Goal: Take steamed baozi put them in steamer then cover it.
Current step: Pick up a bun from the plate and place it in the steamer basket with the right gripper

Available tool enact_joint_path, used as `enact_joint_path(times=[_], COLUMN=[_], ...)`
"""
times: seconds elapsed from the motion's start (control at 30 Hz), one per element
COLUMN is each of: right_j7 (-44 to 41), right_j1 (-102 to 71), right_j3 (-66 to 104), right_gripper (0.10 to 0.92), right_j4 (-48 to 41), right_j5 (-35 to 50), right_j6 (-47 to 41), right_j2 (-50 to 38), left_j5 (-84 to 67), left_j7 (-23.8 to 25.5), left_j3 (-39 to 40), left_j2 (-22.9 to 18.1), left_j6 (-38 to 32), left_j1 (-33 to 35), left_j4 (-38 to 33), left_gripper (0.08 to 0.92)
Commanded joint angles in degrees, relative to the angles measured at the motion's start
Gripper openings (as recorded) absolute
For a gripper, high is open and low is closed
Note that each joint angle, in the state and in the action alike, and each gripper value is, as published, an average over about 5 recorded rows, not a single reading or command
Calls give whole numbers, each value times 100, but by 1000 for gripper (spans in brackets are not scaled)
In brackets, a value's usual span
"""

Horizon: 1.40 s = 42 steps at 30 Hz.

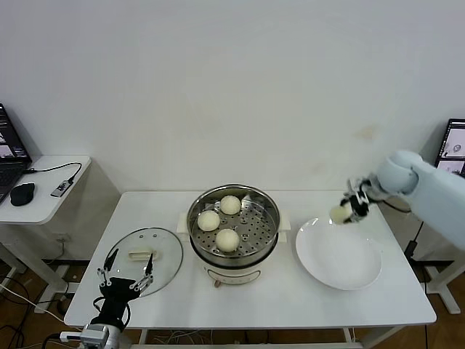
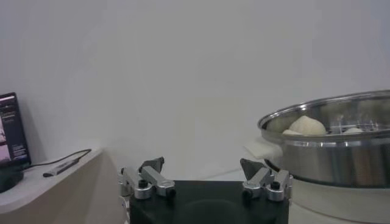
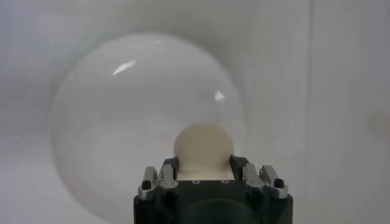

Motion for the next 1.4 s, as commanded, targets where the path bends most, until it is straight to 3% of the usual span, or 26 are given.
enact_joint_path(times=[0.03, 0.3, 0.63, 1.4], right_j7=[261, 750, 1159, 1303], right_j1=[2039, 1920, 1599, 859], right_j3=[-1567, -1814, -1811, -1937], right_gripper=[551, 556, 560, 560], right_j4=[637, 657, 295, -143], right_j5=[1410, 2395, 2917, 2445], right_j6=[-711, -1372, -1821, -2209], right_j2=[533, 1404, 2420, 3012], left_j5=[1, -8, -40, -89], left_j7=[3, 2, -3, -14], left_j3=[10, -3, -63, -95], left_j2=[1, -11, -28, -66], left_j6=[4, 9, 7, -11], left_j1=[-11, -48, -63, -68], left_j4=[11, 44, 78, 64], left_gripper=[823, 823, 823, 823])
